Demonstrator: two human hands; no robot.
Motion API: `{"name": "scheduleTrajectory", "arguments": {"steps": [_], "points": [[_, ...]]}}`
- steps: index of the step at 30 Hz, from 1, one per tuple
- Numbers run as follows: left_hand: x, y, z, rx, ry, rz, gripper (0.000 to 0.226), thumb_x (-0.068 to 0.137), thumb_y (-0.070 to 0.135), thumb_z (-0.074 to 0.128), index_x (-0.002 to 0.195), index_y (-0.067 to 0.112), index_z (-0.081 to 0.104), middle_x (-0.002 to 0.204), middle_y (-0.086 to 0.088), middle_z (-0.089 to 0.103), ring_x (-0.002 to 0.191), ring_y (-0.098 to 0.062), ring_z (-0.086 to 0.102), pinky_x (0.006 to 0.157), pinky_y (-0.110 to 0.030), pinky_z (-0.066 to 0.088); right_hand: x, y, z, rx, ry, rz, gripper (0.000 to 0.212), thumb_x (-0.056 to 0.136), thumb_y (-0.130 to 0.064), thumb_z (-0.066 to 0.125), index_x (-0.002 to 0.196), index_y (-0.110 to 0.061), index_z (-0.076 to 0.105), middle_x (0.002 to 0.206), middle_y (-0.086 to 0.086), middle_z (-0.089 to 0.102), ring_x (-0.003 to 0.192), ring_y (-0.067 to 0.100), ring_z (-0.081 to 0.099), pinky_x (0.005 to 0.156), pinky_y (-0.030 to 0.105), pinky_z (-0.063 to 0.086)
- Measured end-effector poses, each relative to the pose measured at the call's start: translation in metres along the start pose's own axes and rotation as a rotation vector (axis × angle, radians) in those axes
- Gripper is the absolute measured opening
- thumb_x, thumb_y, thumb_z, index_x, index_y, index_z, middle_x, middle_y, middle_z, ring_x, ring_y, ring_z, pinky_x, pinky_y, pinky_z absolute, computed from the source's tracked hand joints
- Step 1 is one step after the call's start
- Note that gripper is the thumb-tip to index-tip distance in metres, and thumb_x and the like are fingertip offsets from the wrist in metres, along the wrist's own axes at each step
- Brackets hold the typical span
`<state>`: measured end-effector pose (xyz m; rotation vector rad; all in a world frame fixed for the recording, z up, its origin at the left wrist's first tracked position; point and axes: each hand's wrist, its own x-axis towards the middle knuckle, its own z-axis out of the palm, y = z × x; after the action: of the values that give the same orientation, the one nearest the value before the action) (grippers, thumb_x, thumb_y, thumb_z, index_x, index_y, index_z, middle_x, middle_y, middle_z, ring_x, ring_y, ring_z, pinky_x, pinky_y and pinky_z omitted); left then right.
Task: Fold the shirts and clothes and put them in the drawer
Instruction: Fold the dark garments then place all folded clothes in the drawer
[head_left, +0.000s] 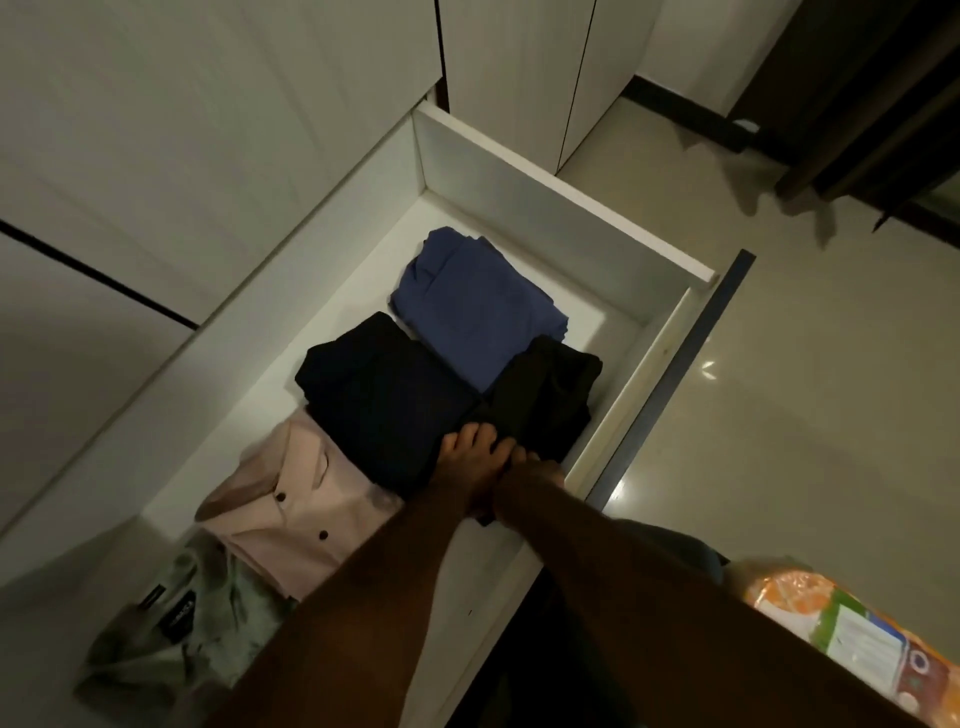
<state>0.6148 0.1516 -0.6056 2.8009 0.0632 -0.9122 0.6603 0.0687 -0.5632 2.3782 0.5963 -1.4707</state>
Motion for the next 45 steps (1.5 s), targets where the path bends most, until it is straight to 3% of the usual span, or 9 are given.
{"name": "scheduleTrajectory", "arguments": {"steps": [4, 8, 14, 18, 22, 29, 35, 41, 45], "points": [[-0.011, -0.009, -0.035, -0.108, -0.126, -0.027, 0.047, 0.098, 0.042, 0.050, 0.143, 0.034, 0.043, 0.150, -0.003, 0.034, 0.135, -0.030, 0.033, 0.112, -0.045, 0.030, -0.029, 0.007, -0.004, -0.065, 0.076, -0.113, 0.062, 0.098, -0.031, 0.065, 0.153, -0.019, 0.039, 0.151, 0.011, 0.047, 0.139, 0.033, 0.046, 0.114, 0.049, 0.039], [-0.054, -0.007, -0.043, -0.280, -0.141, -0.066, 0.057, 0.097, 0.032, 0.057, 0.151, 0.023, 0.041, 0.159, -0.006, 0.028, 0.143, -0.032, 0.030, 0.119, -0.045, 0.028, -0.071, 0.019, 0.000, -0.079, 0.201, -0.286, 0.037, 0.102, -0.032, 0.054, 0.137, -0.021, 0.056, 0.136, 0.009, 0.059, 0.126, 0.031, 0.057, 0.106, 0.047, 0.048], [-0.139, 0.030, -0.020, -0.684, 0.012, -0.192, 0.036, 0.101, 0.038, 0.056, 0.130, 0.017, 0.056, 0.134, -0.013, 0.052, 0.120, -0.031, 0.056, 0.104, -0.047, 0.047, -0.127, 0.049, 0.045, -0.109, 0.540, -0.434, 0.051, 0.103, -0.046, 0.042, 0.148, -0.022, 0.047, 0.149, 0.011, 0.050, 0.146, 0.034, 0.035, 0.120, 0.048, 0.027], [-0.198, 0.058, -0.007, -0.699, 0.183, -0.149, 0.051, 0.102, 0.046, 0.054, 0.143, 0.017, 0.049, 0.145, -0.011, 0.050, 0.134, -0.027, 0.048, 0.110, -0.041, 0.042, -0.170, 0.066, 0.091, -0.107, 0.645, -0.438, 0.063, 0.104, -0.050, 0.043, 0.158, -0.020, 0.034, 0.167, 0.011, 0.027, 0.158, 0.030, 0.012, 0.127, 0.052, 0.012], [-0.233, 0.071, 0.011, -0.467, 0.038, -0.059, 0.081, 0.088, 0.062, 0.064, 0.151, 0.023, 0.032, 0.153, -0.011, 0.038, 0.137, -0.031, 0.043, 0.108, -0.049, 0.044, -0.196, 0.067, 0.136, -0.152, 0.546, -0.365, 0.074, 0.106, -0.045, 0.040, 0.164, -0.018, 0.003, 0.171, 0.012, -0.005, 0.157, 0.029, -0.011, 0.128, 0.052, -0.002], [-0.251, 0.069, 0.013, -0.295, 0.093, -0.270, 0.072, 0.081, 0.054, 0.075, 0.135, 0.022, 0.042, 0.126, -0.007, 0.056, 0.112, -0.031, 0.061, 0.093, -0.043, 0.049, -0.220, 0.048, 0.172, -0.142, 0.430, -0.322, 0.086, 0.102, -0.040, 0.049, 0.163, -0.016, -0.008, 0.167, 0.008, -0.017, 0.156, 0.026, -0.015, 0.120, 0.047, -0.014], [-0.255, 0.070, 0.001, -0.255, 0.066, -0.347, 0.045, 0.088, 0.044, 0.074, 0.121, 0.019, 0.057, 0.114, -0.005, 0.067, 0.103, -0.027, 0.067, 0.084, -0.036, 0.050, -0.221, 0.022, 0.161, -0.076, 0.320, -0.264, 0.089, 0.101, -0.026, 0.053, 0.162, -0.013, -0.010, 0.169, 0.011, -0.018, 0.157, 0.028, -0.013, 0.126, 0.048, 0.001], [-0.260, 0.040, -0.012, -0.260, 0.069, -0.421, 0.034, 0.093, 0.041, 0.068, 0.119, 0.019, 0.066, 0.109, -0.004, 0.069, 0.099, -0.025, 0.069, 0.082, -0.034, 0.054, -0.219, -0.023, 0.116, 0.284, 0.178, -0.239, 0.081, 0.098, -0.020, 0.059, 0.163, -0.008, 0.011, 0.171, 0.012, 0.007, 0.157, 0.029, 0.012, 0.124, 0.038, 0.023], [-0.263, 0.013, -0.022, -0.299, 0.097, -0.555, 0.032, 0.095, 0.042, 0.066, 0.116, 0.017, 0.067, 0.106, -0.004, 0.070, 0.097, -0.023, 0.069, 0.076, -0.031, 0.049, -0.220, -0.059, 0.089, 0.804, 0.041, -0.224, 0.033, 0.096, -0.005, 0.063, 0.129, -0.009, 0.058, 0.153, 0.012, 0.047, 0.141, 0.028, 0.044, 0.116, 0.036, 0.037]]}}
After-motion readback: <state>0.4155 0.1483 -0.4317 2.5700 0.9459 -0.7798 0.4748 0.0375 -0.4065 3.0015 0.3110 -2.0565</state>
